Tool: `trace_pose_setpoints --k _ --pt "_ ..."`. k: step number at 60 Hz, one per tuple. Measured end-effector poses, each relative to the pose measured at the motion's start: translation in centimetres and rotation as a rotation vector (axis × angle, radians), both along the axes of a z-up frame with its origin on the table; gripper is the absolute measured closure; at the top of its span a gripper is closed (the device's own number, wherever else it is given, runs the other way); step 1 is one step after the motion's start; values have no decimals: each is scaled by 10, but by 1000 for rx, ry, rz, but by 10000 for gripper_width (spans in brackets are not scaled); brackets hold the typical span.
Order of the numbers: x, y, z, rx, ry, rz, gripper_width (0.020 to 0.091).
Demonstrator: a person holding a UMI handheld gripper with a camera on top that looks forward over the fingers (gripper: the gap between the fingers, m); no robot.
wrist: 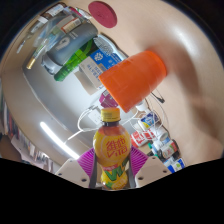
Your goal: Pour water
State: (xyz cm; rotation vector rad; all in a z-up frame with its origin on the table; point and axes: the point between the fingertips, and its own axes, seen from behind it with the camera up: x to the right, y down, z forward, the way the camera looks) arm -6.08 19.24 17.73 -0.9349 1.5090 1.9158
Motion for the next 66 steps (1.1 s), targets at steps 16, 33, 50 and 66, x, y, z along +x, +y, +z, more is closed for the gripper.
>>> trace_pose_setpoints --k 16,33,50,66 --pt "-7 -12 33 135 -608 -8 645" --pt "116 -59 184 333 -1760 -427 643" --pt "263 -26 46 28 -2121 -396 629" --pt "266 -1 -65 -34 -2252 -211 621"
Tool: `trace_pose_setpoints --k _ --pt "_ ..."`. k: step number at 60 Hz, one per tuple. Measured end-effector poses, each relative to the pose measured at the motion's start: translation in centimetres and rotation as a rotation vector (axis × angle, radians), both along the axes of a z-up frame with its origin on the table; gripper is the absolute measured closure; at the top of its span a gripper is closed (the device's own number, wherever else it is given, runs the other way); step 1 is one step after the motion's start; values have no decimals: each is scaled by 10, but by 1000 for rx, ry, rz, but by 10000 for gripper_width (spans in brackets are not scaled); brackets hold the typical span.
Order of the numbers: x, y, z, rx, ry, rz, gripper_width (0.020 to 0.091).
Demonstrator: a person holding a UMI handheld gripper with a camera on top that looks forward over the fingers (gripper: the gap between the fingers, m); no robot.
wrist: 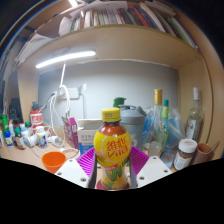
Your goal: Pour water
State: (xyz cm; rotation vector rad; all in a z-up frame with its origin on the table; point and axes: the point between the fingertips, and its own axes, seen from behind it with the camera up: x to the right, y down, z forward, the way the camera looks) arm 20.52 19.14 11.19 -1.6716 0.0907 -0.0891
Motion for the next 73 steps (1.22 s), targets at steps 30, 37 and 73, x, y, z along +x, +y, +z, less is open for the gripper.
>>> trace_pose_setpoints --k 30,37,73 --pt "6 -12 -5 -16 57 -15 251" --pt "4 -39 1 -22 49 -12 259" --pt "-60 -284 21 -49 50 57 250"
